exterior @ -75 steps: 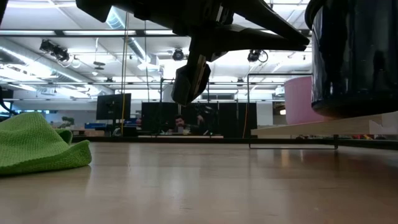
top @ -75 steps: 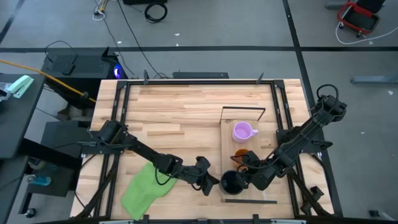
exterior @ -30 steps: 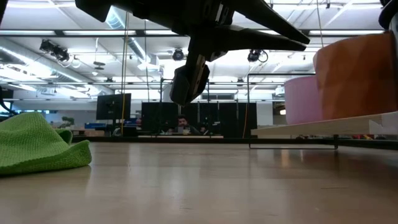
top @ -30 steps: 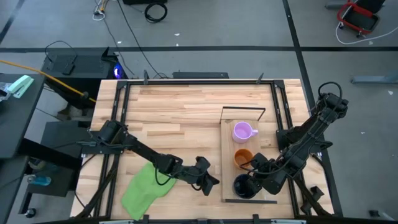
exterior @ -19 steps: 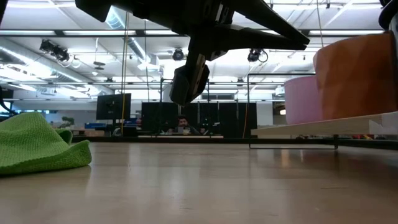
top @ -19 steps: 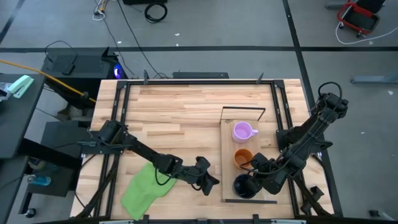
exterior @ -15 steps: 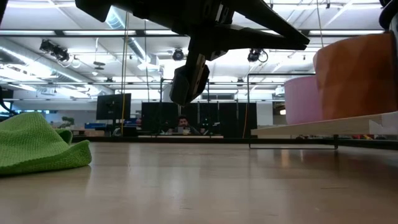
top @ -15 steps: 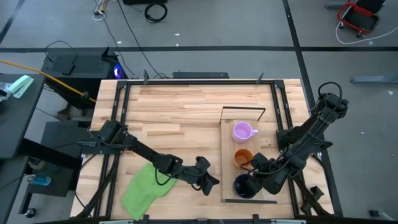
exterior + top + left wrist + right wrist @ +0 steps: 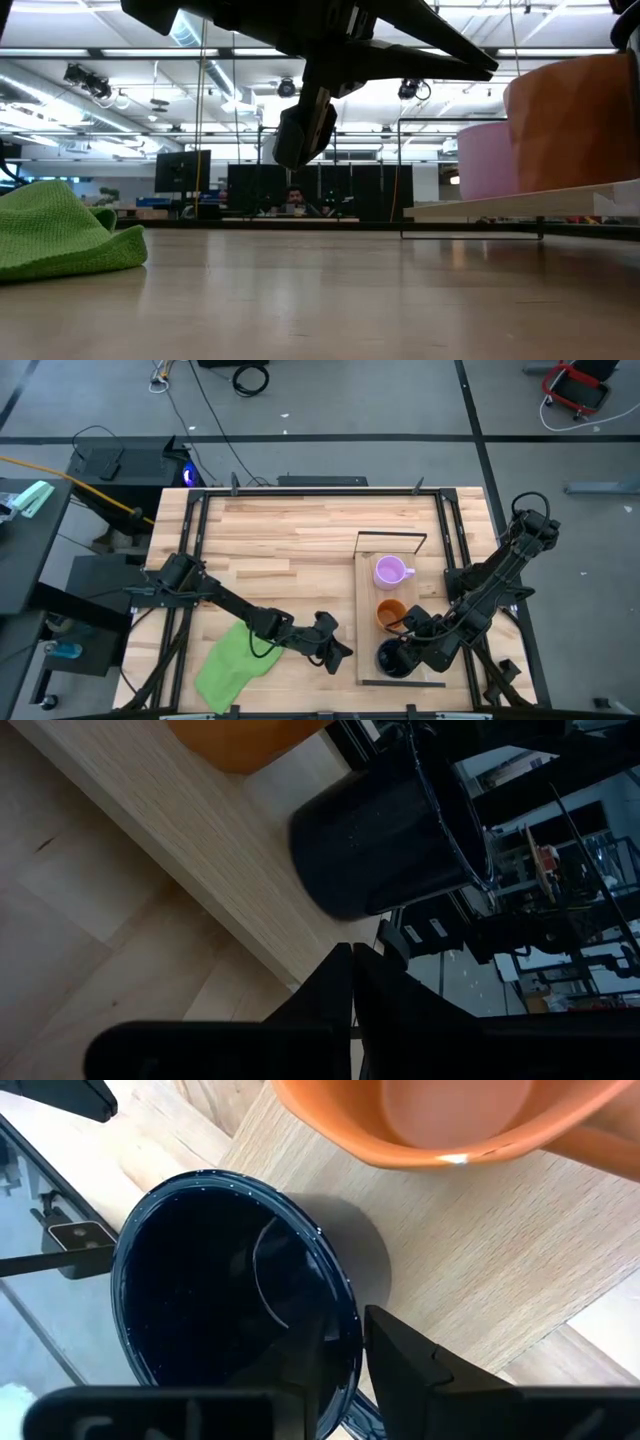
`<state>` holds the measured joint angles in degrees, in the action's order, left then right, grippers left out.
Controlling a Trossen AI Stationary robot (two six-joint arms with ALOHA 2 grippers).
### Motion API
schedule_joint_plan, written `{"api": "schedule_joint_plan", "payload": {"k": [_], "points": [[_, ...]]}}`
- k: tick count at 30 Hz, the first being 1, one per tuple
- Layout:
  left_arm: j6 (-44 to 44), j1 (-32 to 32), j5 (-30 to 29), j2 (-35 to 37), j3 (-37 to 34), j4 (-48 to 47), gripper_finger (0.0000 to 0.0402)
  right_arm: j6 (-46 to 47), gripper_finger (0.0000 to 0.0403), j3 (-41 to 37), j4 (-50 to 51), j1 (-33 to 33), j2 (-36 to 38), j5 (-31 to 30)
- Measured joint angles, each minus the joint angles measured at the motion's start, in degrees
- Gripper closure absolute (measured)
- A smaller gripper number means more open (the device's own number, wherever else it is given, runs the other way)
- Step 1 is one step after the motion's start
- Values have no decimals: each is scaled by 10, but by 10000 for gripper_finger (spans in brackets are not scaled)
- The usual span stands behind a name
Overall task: Stack small to large cups/mugs on shelf
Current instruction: Put the dark blue mug on the shelf, then return to Home Position
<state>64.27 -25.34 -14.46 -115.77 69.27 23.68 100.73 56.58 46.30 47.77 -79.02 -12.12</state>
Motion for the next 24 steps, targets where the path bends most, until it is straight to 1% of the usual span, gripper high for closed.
{"api": "schedule_joint_plan", "payload": {"k": [8, 15, 20, 24], "points": [[0, 0, 0, 0, 0, 0, 375, 0, 319, 0, -3, 0, 5, 0], [0, 0, 0, 0, 0, 0, 373, 0, 319, 0, 9, -1, 42, -13], [0, 0, 0, 0, 0, 0, 378, 2, 319, 0, 32, -1, 70, -14], [0, 0, 0, 0, 0, 0, 374, -1, 319, 0, 39, -1, 97, -13]]}}
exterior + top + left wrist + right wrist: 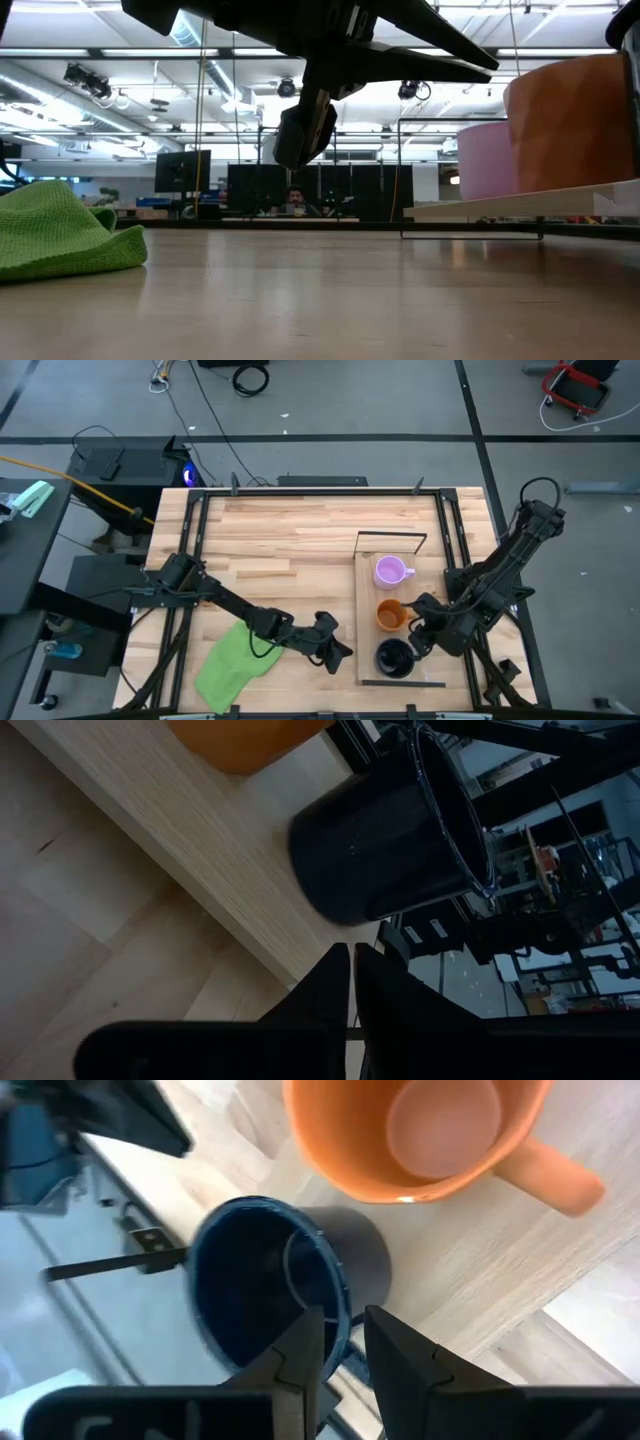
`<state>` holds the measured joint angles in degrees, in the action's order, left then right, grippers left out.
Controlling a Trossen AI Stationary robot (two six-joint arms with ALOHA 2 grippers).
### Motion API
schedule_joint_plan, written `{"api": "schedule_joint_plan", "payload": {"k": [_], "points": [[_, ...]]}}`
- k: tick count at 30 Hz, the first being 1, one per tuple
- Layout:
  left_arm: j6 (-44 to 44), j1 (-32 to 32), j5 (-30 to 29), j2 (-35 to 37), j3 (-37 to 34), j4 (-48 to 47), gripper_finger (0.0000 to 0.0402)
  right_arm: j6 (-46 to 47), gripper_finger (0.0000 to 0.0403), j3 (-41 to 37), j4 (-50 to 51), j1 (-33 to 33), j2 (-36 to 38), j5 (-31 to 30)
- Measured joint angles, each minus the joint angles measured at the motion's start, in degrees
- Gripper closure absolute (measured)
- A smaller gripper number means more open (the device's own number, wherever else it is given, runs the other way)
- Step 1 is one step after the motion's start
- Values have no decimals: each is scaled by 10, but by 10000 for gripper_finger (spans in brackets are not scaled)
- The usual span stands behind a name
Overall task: Stack small to large cups/mugs on shelf
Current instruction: Return to Home Position
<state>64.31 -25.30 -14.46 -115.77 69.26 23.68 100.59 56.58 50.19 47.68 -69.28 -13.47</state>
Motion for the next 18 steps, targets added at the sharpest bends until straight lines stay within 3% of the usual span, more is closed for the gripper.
{"api": "schedule_joint_plan", "payload": {"k": [12, 18], "points": [[12, 1, 0, 0, 0, 4, 375, -61, 319, 0, 0, 1, 129, -13], [12, 6, 6, 0, 0, 60, 376, -126, 319, 0, 0, 1, 177, -45]]}}
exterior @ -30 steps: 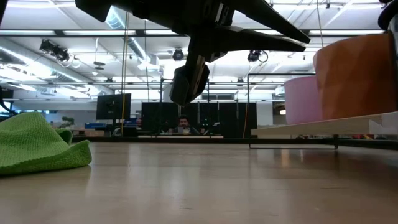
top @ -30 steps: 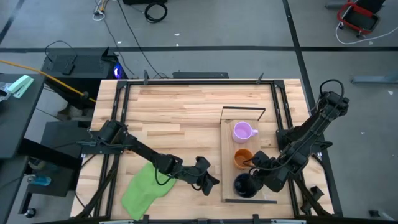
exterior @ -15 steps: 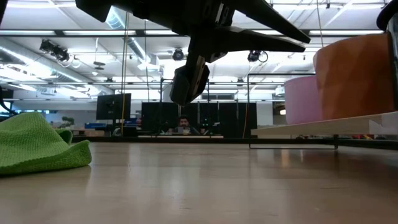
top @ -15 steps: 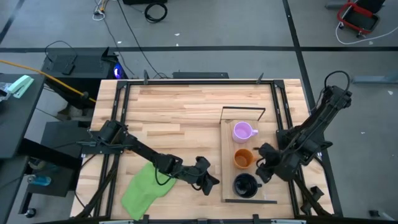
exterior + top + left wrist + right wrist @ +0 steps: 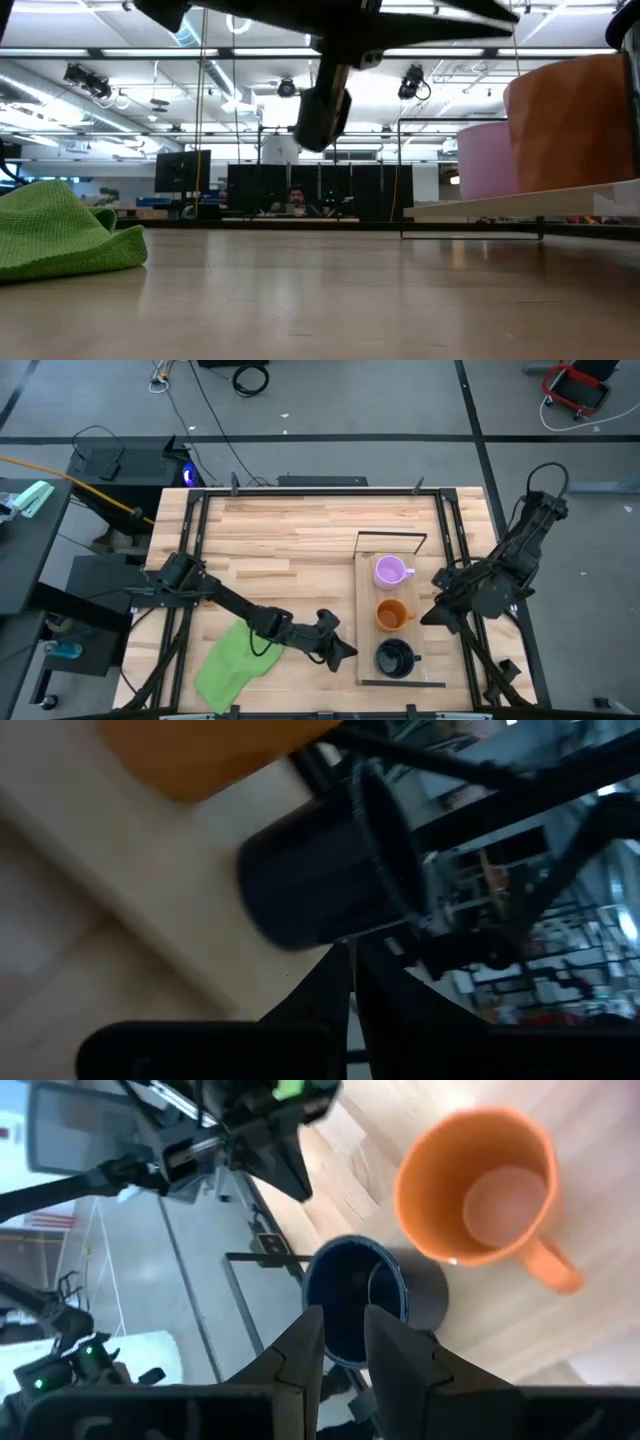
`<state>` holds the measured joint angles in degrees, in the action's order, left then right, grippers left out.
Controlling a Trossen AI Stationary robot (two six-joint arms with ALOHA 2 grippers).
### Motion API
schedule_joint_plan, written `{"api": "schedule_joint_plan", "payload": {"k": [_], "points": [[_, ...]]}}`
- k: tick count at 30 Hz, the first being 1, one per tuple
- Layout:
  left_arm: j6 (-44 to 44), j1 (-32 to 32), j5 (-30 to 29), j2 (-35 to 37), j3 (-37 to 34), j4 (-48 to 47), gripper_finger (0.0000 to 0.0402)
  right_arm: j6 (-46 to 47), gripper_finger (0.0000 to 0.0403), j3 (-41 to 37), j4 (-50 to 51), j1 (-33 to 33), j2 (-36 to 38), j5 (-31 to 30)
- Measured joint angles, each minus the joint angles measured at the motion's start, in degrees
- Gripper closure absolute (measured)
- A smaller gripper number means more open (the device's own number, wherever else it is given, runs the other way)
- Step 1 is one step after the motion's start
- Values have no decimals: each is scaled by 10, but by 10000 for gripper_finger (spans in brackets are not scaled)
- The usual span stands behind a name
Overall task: Stack small to large cups/mugs on shelf
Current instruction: Return to Home Position
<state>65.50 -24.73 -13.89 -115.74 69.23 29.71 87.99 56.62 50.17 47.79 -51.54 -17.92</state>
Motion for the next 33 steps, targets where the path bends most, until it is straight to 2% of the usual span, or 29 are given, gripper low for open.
{"api": "schedule_joint_plan", "payload": {"k": [8, 17, 25, 33], "points": [[-31, 23, 12, 46, 0, 1, 371, -97, 319, 0, 20, 0, 31, -5], [-124, 78, 11, 161, 0, -35, 383, -156, 319, 0, 29, 0, 84, 33], [-291, 120, 11, 284, 0, -37, 376, -171, 319, 0, -46, 0, 152, 55], [-369, 122, 11, 362, 0, -40, 381, -207, 319, 1, -126, 0, 206, 56]]}}
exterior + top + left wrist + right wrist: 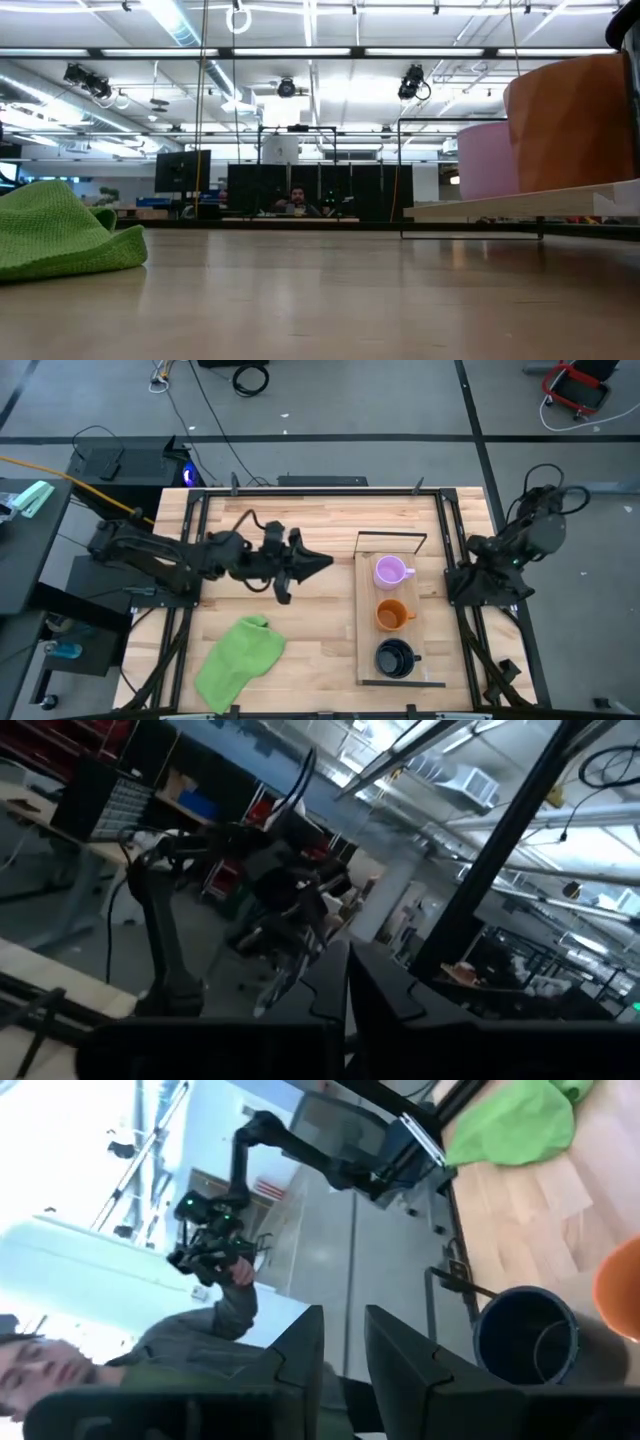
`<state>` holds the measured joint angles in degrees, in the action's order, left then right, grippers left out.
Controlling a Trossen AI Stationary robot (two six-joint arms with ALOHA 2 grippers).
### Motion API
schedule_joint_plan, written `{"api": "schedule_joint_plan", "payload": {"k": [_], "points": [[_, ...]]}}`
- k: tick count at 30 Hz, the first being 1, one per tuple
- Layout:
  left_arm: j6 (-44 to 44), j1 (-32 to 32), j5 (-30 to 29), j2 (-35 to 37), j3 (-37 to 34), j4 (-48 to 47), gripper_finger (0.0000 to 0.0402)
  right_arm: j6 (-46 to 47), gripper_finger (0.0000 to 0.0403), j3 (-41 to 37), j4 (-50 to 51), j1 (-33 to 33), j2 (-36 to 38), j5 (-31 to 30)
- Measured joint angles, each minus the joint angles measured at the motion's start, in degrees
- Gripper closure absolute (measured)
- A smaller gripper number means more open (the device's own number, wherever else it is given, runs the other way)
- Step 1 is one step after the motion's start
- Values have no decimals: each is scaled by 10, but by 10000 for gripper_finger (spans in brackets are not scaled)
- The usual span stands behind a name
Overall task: Stack small to large cups/mugs on shelf
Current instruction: Return to Home Position
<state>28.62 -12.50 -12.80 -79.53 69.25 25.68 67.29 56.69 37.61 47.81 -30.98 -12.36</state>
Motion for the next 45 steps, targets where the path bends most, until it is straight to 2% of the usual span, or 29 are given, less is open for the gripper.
{"api": "schedule_joint_plan", "payload": {"k": [4, 6, 11, 15, 18, 21, 24, 28, 32, 35, 37, 40, 45], "points": [[-5, -10, 0, 13, 0, -31, 382, -1, 319, 0, -1, 0, 5, -24], [27, -17, 5, 17, 0, -56, 379, -29, 319, 0, -9, 0, -3, -39], [22, -30, 141, 27, 0, -110, 372, -153, 319, 0, -160, 0, -47, -49], [-5, -63, 205, 32, 0, -114, 370, -273, 319, 0, -311, 16, -83, -12], [-49, -87, 210, 49, 0, -126, 374, -349, 319, 0, -383, 41, -100, 9], [-95, -96, 204, 78, -3, -168, 372, -396, 319, 0, -395, 65, -97, 13], [-99, -82, 193, 118, -34, -178, 368, -427, 319, -1, -395, 75, -76, 13], [-96, -46, 200, 192, -134, -119, 366, -460, 319, -14, -384, 75, -23, 21], [-67, -3, 278, 255, -282, 91, 370, -492, 319, -77, -422, 75, 58, 41], [-30, 29, 323, 274, -359, 242, 374, -519, 319, -144, -470, 75, 126, 56], [-13, 49, 332, 274, -384, 272, 376, -532, 319, -177, -479, 75, 169, 58], [-1, 90, 345, 269, -390, 264, 375, -567, 319, -207, -478, 75, 225, 58], [9, 186, 428, 258, -376, 273, 368, -638, 319, -228, -459, 75, 301, 58]]}}
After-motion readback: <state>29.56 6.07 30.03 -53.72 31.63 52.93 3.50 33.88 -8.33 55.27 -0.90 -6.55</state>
